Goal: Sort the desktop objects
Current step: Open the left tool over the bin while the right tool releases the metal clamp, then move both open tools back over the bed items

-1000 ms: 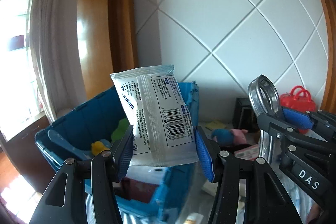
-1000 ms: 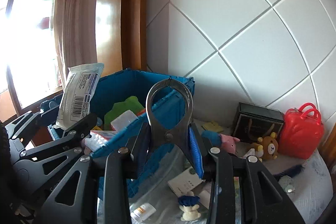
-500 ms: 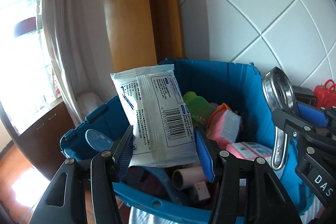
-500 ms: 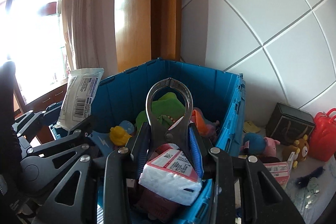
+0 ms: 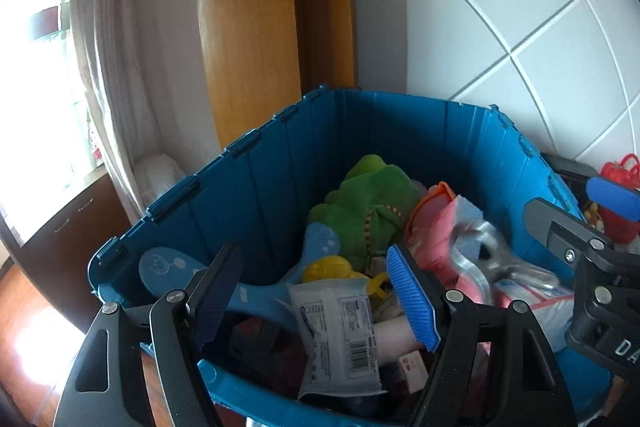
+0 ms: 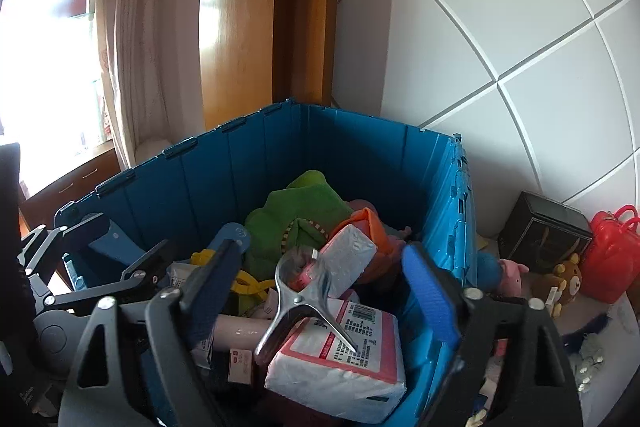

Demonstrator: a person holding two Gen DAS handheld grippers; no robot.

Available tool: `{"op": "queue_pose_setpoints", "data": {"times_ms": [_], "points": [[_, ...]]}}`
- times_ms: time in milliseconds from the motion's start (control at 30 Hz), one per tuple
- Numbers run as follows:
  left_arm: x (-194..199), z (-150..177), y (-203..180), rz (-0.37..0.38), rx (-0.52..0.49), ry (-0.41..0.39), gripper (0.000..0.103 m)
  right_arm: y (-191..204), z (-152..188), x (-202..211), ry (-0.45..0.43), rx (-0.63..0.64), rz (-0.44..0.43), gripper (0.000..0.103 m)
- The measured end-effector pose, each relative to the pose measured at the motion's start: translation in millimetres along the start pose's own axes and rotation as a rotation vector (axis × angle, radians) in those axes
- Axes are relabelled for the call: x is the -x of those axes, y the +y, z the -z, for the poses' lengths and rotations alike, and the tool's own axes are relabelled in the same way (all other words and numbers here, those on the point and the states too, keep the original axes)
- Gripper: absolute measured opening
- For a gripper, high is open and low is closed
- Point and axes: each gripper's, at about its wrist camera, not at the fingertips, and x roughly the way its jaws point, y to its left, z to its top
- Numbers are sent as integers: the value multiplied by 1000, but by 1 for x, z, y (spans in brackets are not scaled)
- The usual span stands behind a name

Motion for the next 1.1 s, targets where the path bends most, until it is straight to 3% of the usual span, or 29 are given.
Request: {"op": "queue_pose_setpoints", "data": {"times_ms": [100, 167, 567, 1100], "points": [[2, 1, 2, 5, 9, 2, 76, -2, 1, 3, -2, -7, 8, 91], [4, 3, 2, 10, 13, 3, 76, -3, 3, 5, 0, -10, 21, 103], [45, 15, -15, 74, 50, -48, 82, -27, 28, 64, -74, -52, 112, 103], [113, 37, -116, 273, -105, -118, 83, -114, 96, 149, -83, -230, 282, 103]]}}
